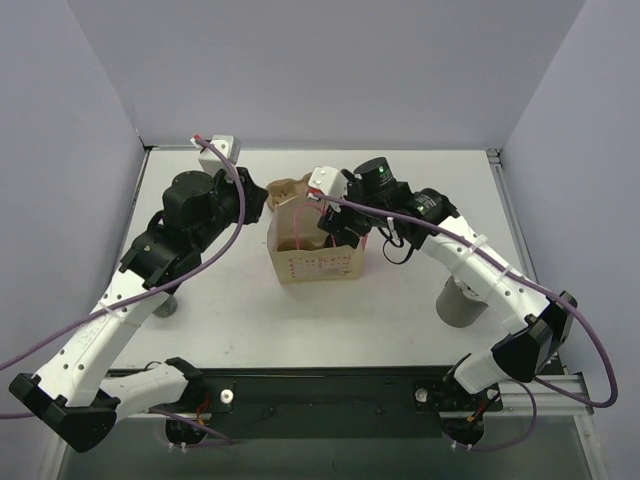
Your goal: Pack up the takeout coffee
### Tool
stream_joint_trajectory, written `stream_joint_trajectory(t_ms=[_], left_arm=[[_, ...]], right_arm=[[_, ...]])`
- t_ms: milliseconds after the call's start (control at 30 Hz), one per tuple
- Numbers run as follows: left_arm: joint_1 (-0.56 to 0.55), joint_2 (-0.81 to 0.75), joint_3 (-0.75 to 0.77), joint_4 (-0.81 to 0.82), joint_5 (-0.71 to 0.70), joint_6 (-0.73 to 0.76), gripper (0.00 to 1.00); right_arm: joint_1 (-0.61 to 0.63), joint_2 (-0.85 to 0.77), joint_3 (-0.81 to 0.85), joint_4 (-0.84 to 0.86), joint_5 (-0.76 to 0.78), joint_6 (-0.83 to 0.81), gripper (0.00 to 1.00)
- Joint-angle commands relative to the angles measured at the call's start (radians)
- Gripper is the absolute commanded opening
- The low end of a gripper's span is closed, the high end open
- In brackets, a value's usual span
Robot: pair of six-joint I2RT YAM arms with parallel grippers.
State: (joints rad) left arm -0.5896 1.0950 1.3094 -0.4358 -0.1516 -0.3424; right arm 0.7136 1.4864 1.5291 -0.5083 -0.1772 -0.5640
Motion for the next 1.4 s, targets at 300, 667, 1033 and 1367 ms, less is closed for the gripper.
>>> stream_joint_trajectory(t_ms=[300,667,1033,1367], left_arm=[[0.008,-0.007,0.106,-0.103,-0.051,0.033,0.33],[0.008,-0.033,0.116,-0.159,-0.022,0.057,0.4],[0.008,-0.081,0.059,-0.251,0.047,0.054,0.72],[0.008,-0.147,-0.007,-0.268,0.075,0.068,0.75]], right_arm=[[-0.029,-0.077,0.082,-0.03,0.005,0.159,0.67],[-0.029,-0.101,0.247,-0.165,0.261,0.476,0.66],[-0.063,-0.218,0.235,-0.553,0.639,0.987,0.65],[-0.299,-0.247,0.028,-0.751,0.595,1.126,0.6]])
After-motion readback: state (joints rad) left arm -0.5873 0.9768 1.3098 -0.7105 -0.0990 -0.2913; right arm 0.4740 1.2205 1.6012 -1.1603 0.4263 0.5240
